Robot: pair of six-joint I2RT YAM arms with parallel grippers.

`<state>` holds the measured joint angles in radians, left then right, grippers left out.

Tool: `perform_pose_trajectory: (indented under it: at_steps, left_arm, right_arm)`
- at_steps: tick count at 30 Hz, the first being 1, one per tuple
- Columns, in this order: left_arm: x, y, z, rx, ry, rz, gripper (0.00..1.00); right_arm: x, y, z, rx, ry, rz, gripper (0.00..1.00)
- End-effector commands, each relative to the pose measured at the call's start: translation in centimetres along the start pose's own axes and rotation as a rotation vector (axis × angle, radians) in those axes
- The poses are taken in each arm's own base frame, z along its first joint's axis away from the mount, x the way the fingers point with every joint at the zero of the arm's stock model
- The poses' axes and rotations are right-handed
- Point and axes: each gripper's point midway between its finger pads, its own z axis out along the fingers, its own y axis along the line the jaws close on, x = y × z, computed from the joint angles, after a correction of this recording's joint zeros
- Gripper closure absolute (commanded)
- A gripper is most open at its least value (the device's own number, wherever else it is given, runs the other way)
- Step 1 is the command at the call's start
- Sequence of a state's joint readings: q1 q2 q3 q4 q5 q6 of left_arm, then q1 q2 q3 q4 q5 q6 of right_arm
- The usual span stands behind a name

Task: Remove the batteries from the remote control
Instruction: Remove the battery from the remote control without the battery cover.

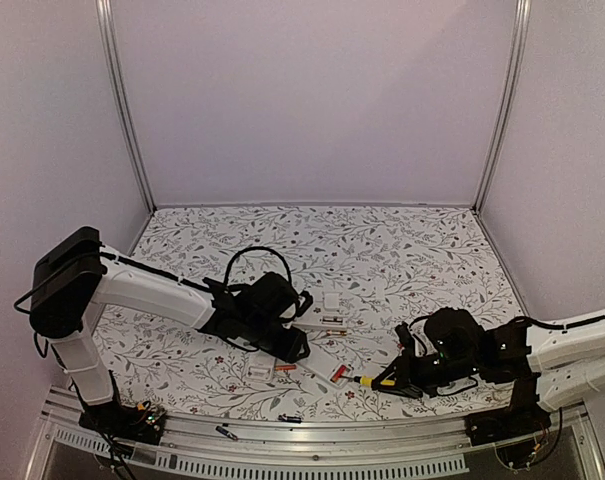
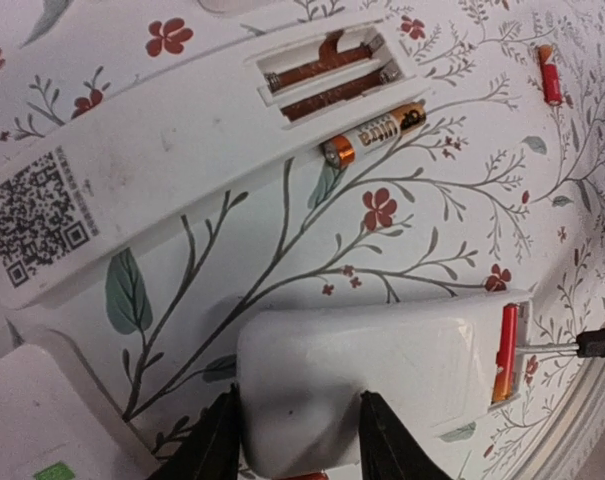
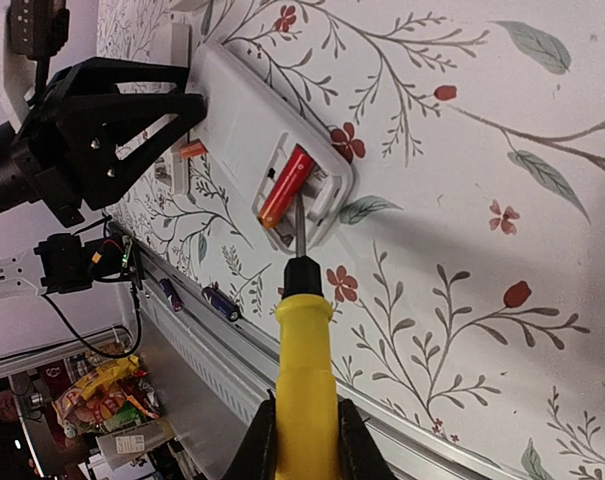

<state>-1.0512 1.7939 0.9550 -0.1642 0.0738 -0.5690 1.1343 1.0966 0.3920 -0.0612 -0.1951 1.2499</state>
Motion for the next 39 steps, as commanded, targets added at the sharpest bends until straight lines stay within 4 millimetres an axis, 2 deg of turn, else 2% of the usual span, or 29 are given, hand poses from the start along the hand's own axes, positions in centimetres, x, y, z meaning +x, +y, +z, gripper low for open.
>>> perform_pose_trajectory:
  at_steps: [1,14,25,29,35,39]
  left_arm:
    - [1.4,0.4,1.0,-0.011,0.049,0.002,0.60]
    - [1.1,0.6,1.0,-0.025,0.040,-0.004,0.60]
    - [0.9,0.6,0.9,-0.022,0.031,-0.014,0.60]
    - [0.6,0.6,0.8,-0.019,0.021,-0.019,0.60]
    - [0.2,0.6,0.6,-0.016,0.003,-0.027,0.60]
    - [0.3,0.9,0.6,-0.014,0.001,-0.041,0.60]
  right_arm:
    - [-0.8,-1.7,0.6,0.005,-0.069,0.025,1.00]
    - [-1.4,-1.6,-0.5,-0.048,-0.126,0.020,1.00]
    - [-2.1,0.8,-0.9,-0.138,-0.160,-0.014,1.00]
    - [-1.7,1.7,-0.6,-0.158,-0.125,-0.044,1.00]
    - [-0.7,4.6,-0.2,-0.216,-0.040,-0.150,1.00]
    - [0.1,5.4,0.2,-0.229,0.019,-0.206,1.00]
